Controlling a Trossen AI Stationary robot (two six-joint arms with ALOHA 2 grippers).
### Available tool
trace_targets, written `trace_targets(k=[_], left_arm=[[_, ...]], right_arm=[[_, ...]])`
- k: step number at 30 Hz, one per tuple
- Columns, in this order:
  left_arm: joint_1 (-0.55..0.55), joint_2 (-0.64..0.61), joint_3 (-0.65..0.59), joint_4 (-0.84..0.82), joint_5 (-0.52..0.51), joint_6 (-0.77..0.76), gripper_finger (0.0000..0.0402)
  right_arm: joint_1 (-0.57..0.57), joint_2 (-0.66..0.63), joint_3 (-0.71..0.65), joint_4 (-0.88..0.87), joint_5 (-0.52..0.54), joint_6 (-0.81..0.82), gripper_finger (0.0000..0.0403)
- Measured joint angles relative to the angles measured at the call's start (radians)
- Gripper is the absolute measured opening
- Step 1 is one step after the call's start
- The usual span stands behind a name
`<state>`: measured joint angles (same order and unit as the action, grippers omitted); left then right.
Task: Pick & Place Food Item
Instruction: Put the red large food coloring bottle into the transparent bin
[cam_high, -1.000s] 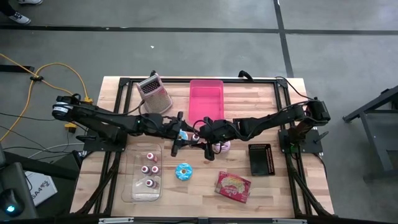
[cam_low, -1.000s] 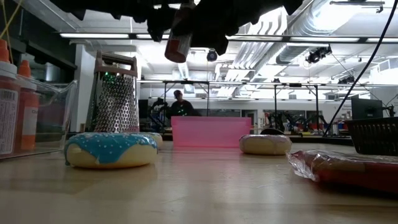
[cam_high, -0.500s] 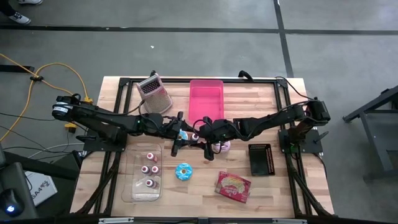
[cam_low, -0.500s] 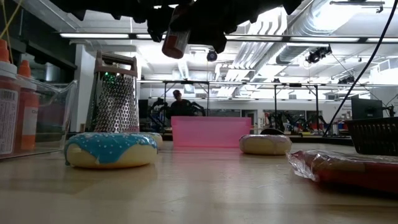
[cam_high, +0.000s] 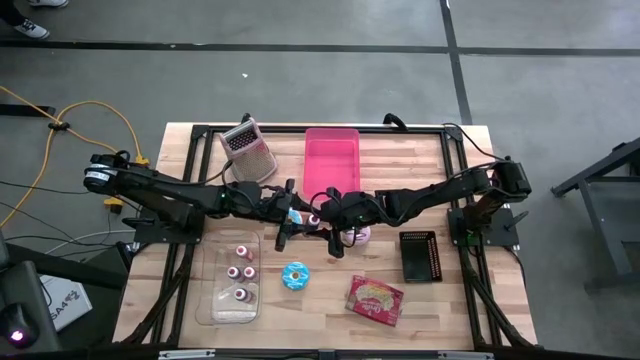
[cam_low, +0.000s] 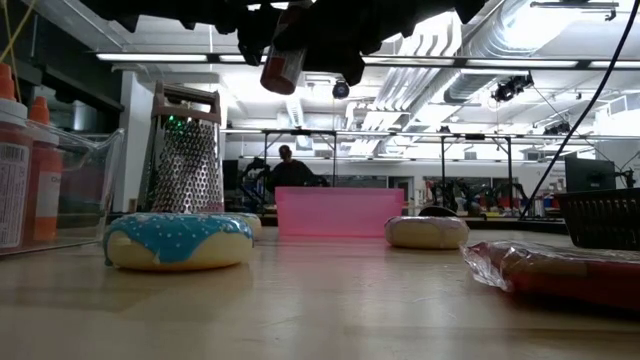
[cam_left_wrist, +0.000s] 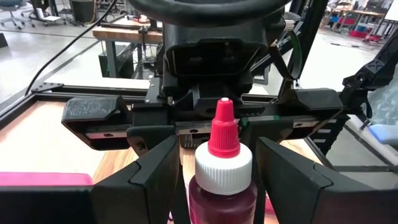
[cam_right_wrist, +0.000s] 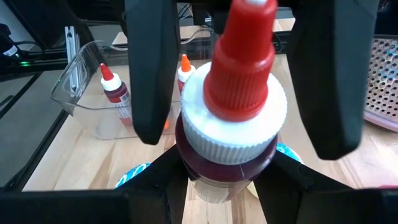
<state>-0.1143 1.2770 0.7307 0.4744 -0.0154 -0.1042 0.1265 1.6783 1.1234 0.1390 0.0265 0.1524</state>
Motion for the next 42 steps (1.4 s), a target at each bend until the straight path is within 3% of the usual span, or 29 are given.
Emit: trace_targets(k=[11, 25, 42], left_arm=[[0.000, 0.000, -0.001, -0.003, 0.000, -0.002, 0.0199], [0.000, 0.000, -0.002, -0.003, 0.000, -0.001, 0.0119], [0.000, 0.000, -0.002, -0.003, 0.000, 0.000, 0.0115]], right_arm=[[0.000, 0.000, -0.001, 0.000, 0.000, 0.000, 0.0149], [0.000, 0.000, -0.001, 0.000, 0.000, 0.000, 0.0149], [0.000, 0.000, -0.001, 0.000, 0.000, 0.000, 0.0149]])
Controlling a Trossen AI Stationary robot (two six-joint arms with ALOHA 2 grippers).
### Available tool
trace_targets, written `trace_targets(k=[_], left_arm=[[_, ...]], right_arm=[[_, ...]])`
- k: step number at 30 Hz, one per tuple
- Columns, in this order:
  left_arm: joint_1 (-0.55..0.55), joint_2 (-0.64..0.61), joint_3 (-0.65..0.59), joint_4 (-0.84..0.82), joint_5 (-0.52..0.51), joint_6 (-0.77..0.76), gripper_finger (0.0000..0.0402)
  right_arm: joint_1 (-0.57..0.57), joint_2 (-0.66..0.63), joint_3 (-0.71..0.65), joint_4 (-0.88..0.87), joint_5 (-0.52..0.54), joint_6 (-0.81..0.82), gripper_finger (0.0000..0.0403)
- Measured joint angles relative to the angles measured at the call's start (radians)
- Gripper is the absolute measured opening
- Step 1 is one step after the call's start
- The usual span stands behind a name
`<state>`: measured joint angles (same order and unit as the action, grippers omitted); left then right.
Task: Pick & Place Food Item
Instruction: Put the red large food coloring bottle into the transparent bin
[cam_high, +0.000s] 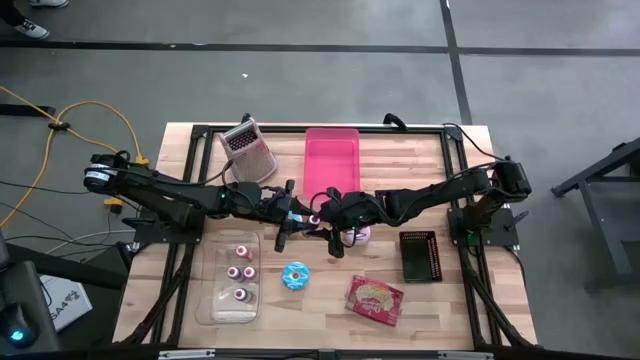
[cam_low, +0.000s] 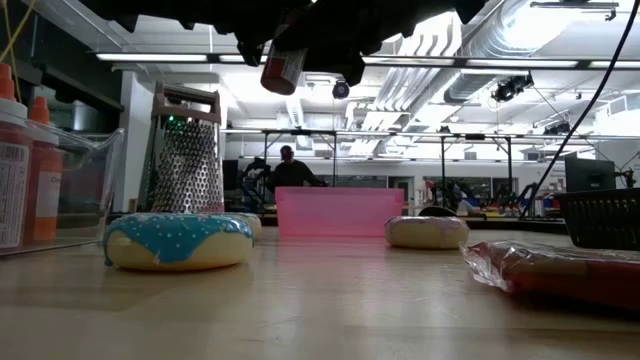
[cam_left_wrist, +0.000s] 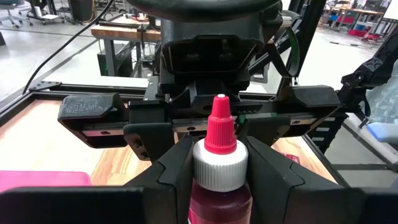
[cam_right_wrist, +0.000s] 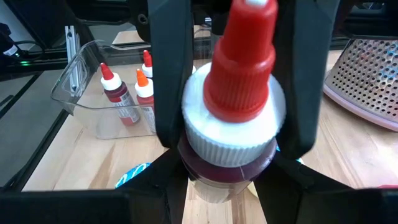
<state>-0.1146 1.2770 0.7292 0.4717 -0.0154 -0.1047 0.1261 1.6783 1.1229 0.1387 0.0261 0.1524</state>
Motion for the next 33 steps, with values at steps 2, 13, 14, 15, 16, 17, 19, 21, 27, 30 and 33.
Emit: trace_targets(k=[2, 13, 14, 15, 16, 17, 19, 21, 27, 30, 33], left_arm=[[0.000, 0.000, 0.000, 0.000, 0.000, 0.000, 0.0114], [0.000, 0.000, 0.000, 0.001, 0.000, 0.000, 0.0113], [0.000, 0.001, 0.000, 0.001, 0.000, 0.001, 0.0113], [0.000, 0.001, 0.000, 0.001, 0.000, 0.001, 0.0113], [0.000, 0.001, 0.000, 0.003, 0.000, 0.001, 0.0113], [0.000, 0.001, 0.000, 0.004, 0.000, 0.001, 0.0113], [0.000, 0.001, 0.000, 0.005, -0.001, 0.001, 0.0113], [0.000, 0.001, 0.000, 0.005, 0.000, 0.001, 0.0113], [0.000, 0.001, 0.000, 0.005, 0.000, 0.000, 0.0113], [0.000, 0.001, 0.000, 0.004, 0.000, -0.011, 0.0113], [0.000, 0.001, 0.000, 0.000, 0.000, -0.022, 0.0113]], right_arm=[[0.000, 0.000, 0.000, 0.000, -0.001, 0.000, 0.0149], [0.000, 0.000, 0.000, 0.000, -0.003, 0.000, 0.0173], [0.000, 0.000, 0.000, 0.000, -0.003, 0.000, 0.0177], [0.000, 0.000, 0.000, -0.002, -0.003, 0.000, 0.0181], [0.000, 0.000, 0.000, -0.007, -0.003, 0.000, 0.0185], [0.000, 0.000, 0.000, -0.011, -0.003, 0.000, 0.0188], [0.000, 0.000, 0.000, -0.018, -0.003, 0.000, 0.0194], [0.000, 0.000, 0.000, -0.024, -0.003, 0.000, 0.0199], [0.000, 0.000, 0.000, -0.032, -0.002, -0.006, 0.0208], [-0.002, -0.007, 0.000, -0.056, -0.001, -0.017, 0.0209], [-0.002, -0.012, 0.002, -0.091, 0.000, -0.019, 0.0209]])
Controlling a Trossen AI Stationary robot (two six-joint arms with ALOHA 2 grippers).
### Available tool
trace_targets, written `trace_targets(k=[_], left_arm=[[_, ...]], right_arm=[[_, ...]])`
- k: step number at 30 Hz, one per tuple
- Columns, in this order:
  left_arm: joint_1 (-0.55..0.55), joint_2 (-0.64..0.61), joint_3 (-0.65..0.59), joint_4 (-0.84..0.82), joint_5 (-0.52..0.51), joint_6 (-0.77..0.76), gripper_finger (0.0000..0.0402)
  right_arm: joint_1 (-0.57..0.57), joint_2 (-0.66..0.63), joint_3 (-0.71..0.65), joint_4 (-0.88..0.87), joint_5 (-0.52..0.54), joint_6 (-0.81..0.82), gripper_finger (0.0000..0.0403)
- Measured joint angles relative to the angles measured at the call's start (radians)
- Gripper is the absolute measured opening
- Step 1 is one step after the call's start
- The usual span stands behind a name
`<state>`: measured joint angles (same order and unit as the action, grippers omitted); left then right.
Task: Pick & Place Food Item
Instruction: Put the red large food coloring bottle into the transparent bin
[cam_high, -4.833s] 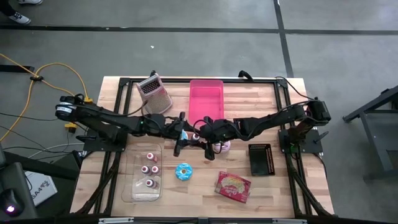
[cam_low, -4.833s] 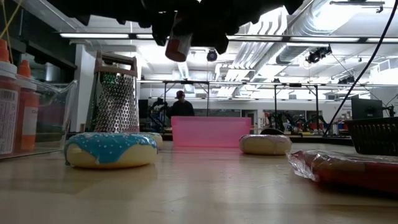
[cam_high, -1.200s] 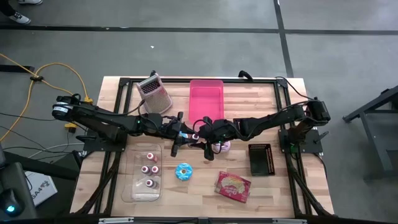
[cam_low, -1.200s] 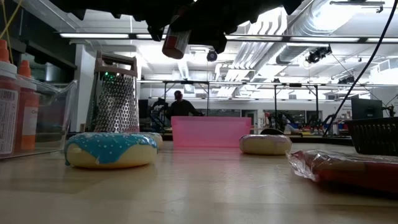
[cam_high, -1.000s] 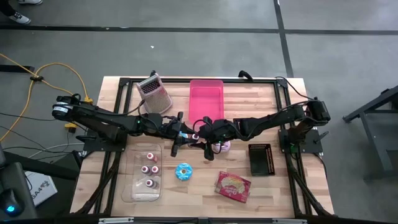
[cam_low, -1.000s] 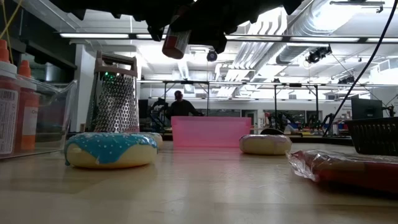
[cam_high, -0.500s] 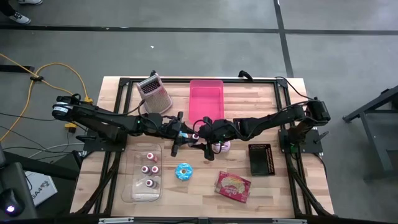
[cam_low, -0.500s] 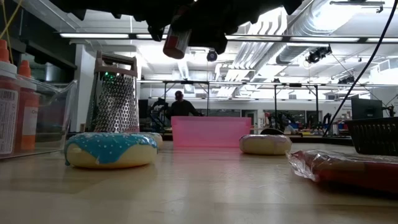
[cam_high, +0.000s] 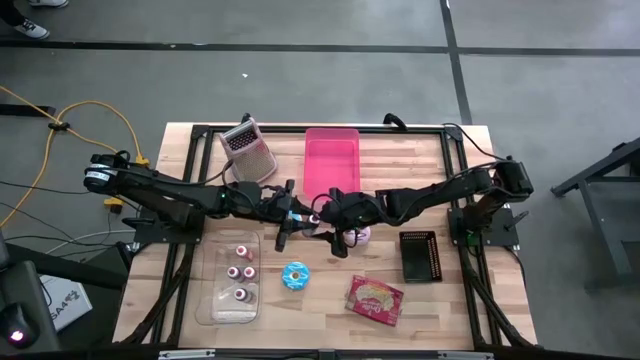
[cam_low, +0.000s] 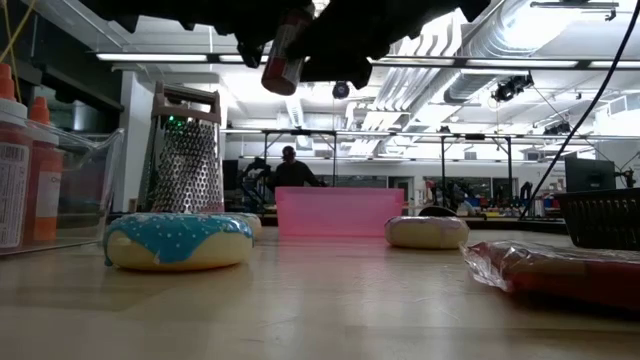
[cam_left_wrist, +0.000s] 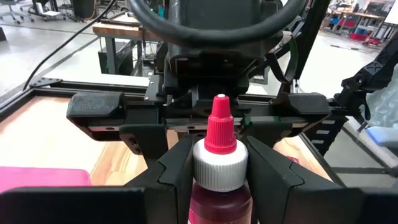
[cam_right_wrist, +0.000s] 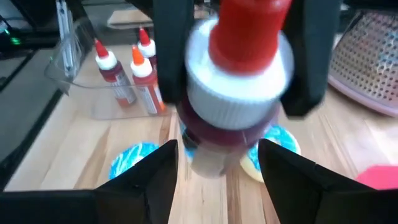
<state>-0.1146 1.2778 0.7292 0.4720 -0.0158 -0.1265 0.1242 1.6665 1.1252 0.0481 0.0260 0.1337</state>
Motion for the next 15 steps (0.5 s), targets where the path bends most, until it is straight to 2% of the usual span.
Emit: trace_targets(k=[15], left_arm=[[-0.061, -0.013, 0.000, -0.062, -0.008, -0.003, 0.0113]], right_arm=[[0.000, -0.024, -0.001, -0.125, -0.056, 0.000, 0.0208]])
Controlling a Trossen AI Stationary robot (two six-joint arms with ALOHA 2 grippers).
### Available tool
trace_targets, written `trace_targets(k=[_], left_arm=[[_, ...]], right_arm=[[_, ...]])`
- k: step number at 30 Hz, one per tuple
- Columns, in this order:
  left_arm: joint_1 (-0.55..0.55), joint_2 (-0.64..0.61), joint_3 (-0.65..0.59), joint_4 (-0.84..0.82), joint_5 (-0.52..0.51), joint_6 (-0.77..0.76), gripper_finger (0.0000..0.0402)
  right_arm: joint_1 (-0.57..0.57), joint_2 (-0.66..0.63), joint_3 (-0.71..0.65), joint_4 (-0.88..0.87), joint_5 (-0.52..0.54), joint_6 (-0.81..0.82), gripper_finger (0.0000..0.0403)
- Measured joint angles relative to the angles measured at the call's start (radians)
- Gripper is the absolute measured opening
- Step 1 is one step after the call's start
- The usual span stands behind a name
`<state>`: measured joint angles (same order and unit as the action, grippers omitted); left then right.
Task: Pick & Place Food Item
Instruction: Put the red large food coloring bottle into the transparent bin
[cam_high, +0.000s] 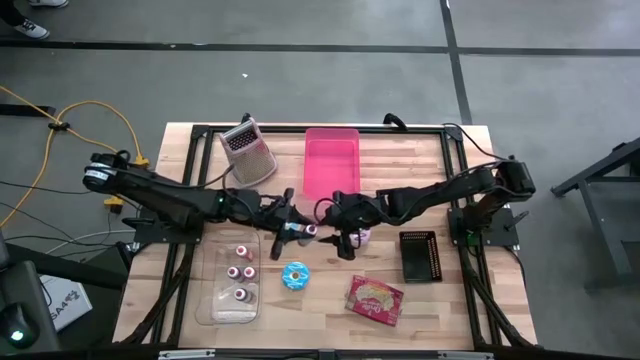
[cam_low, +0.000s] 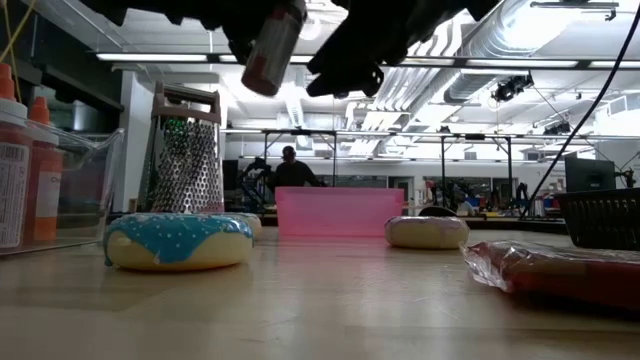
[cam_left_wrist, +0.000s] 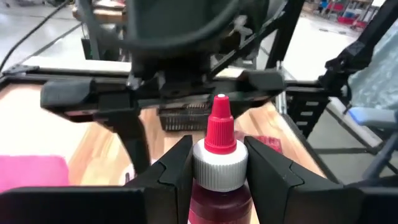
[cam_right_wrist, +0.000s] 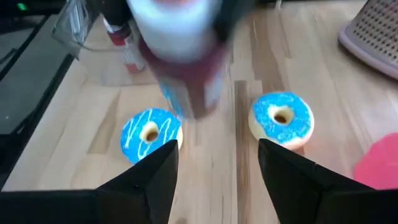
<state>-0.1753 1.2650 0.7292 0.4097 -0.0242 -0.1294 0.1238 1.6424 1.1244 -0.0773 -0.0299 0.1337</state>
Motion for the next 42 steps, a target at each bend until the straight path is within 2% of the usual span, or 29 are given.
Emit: trace_targets(k=[9, 18, 42], left_arm=[[-0.078, -0.051, 0.000, -0.011, -0.007, -0.003, 0.0114], [-0.138, -0.069, 0.000, -0.023, -0.007, 0.001, 0.0118], [-0.139, -0.089, 0.000, -0.028, -0.007, 0.055, 0.0122]], right_arm=[[0.000, -0.005, -0.001, -0.060, 0.012, 0.000, 0.0208], [0.000, -0.005, -0.001, -0.127, 0.127, -0.002, 0.0208], [0.001, -0.005, -0.001, -0.113, 0.125, -0.003, 0.0208]])
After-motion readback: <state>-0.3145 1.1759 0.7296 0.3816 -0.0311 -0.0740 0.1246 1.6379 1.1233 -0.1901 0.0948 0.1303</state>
